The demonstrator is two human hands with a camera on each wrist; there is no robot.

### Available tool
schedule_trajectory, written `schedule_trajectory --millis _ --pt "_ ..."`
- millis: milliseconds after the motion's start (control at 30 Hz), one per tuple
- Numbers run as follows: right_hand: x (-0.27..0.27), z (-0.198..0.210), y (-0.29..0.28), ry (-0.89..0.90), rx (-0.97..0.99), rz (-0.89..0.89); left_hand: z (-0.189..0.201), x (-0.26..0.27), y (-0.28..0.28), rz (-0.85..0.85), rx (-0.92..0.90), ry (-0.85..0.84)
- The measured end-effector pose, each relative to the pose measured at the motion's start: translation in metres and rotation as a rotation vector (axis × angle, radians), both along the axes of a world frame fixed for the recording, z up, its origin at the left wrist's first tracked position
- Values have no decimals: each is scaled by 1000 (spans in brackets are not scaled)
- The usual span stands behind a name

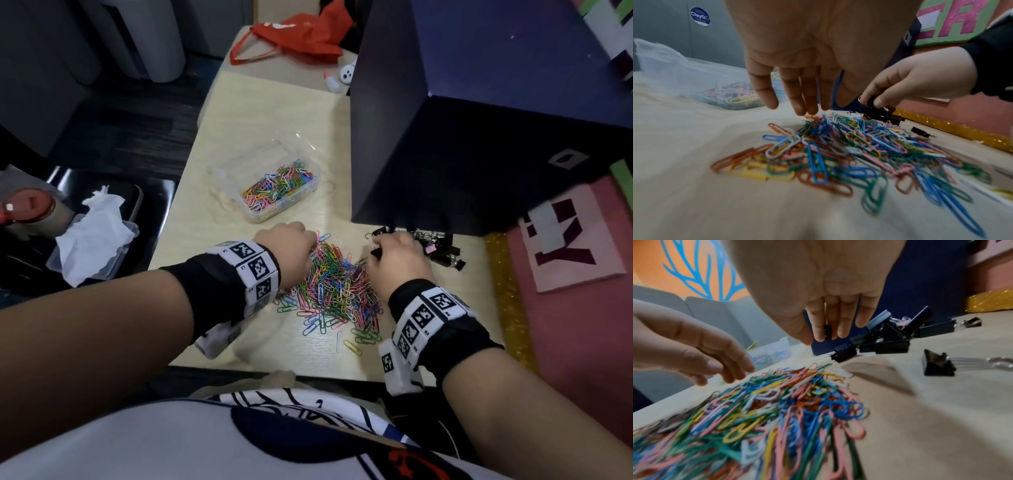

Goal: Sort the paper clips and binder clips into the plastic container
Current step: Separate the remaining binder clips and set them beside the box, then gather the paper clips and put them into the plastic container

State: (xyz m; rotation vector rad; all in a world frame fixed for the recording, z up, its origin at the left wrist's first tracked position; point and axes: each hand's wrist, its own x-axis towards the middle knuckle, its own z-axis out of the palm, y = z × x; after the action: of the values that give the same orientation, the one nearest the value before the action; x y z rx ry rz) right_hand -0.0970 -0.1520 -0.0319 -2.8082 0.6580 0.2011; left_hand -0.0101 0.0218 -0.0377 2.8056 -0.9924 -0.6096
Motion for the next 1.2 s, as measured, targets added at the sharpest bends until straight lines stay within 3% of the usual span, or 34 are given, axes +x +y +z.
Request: schedule_trajectory --millis 200,367,600,733,833,900,1000,1200 --pt "-4 3 -7 12 57 -63 0 21 -19 -65 -54 24" --pt "-3 -3 1 244 150 76 -7 16 -31 -210 58 10" --pt "-3 -2 7 302 181 170 -8 10 -21 -354 58 67" --pt "-1 10 1 419 110 94 -5 23 -13 -230 -86 38" --pt "-8 18 6 663 37 98 -5 30 -9 -116 38 32" --pt "-14 17 15 726 6 101 -6 30 -5 -52 141 35" --pt "-23 9 26 704 -10 50 -10 23 -2 -24 204 54" --pt "-19 3 34 532 125 -19 -12 12 -5 -25 151 180"
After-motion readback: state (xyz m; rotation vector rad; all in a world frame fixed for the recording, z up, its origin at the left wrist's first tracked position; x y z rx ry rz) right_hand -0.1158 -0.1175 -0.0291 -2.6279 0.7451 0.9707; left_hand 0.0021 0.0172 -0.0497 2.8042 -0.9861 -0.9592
